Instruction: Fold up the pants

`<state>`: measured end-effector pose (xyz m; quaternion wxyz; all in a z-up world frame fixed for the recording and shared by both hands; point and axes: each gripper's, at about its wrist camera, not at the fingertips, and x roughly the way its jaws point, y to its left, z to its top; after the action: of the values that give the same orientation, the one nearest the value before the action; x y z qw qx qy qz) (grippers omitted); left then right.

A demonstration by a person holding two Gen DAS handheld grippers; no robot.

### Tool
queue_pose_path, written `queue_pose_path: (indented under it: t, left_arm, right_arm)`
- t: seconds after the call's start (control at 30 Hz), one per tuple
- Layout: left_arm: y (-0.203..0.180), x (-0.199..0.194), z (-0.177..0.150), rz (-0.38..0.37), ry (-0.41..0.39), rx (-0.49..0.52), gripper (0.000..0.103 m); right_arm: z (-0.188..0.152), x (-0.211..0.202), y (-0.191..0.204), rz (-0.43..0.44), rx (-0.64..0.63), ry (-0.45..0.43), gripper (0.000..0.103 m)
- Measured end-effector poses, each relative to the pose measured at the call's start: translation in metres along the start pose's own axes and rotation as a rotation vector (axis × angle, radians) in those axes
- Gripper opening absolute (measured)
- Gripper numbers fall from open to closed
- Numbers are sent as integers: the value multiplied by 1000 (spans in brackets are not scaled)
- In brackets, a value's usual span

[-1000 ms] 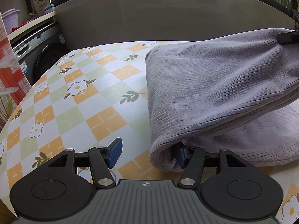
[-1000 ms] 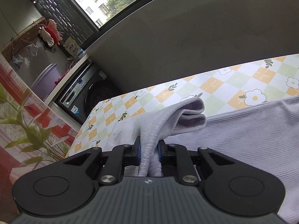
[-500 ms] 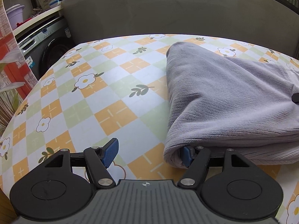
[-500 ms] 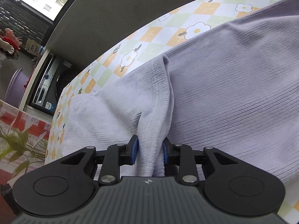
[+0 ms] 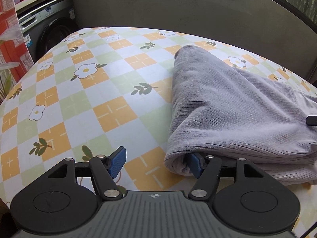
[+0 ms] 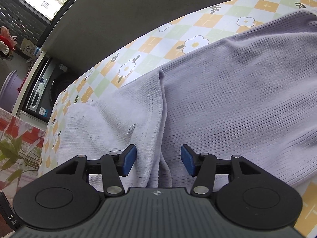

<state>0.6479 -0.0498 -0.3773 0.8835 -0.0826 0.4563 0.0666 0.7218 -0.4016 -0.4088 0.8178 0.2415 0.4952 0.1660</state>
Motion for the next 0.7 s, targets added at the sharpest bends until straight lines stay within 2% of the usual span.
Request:
queue_pose_path:
  t: [0.07, 0.13, 0.23, 0.3, 0.43, 0.57, 0.7]
  left_arm:
    - [6, -13, 4, -109, 12, -34, 69]
    - [9, -28, 11, -181, -12, -52, 69]
    - [12, -44, 31, -222, -79, -88, 69]
    - [11, -38, 50, -206, -105, -107, 69]
    - [1, 9, 102, -192, -128, -189, 68]
    - [-12, 69, 139, -128, -63, -210, 68]
    - [-16, 110, 159, -76, 6, -229, 68]
  right_arm:
    - [7, -1, -1, 3, 6, -18, 55]
    - [15, -1, 0, 9, 4, -33, 55]
    - [30, 3, 4, 24, -4, -62, 55]
    - [41, 10, 7, 28, -10, -84, 55]
    - [58, 32, 10, 2, -18, -105, 55]
    - [70, 60, 4, -21, 26, -67, 55]
    - [71, 70, 3, 18, 32, -39, 52]
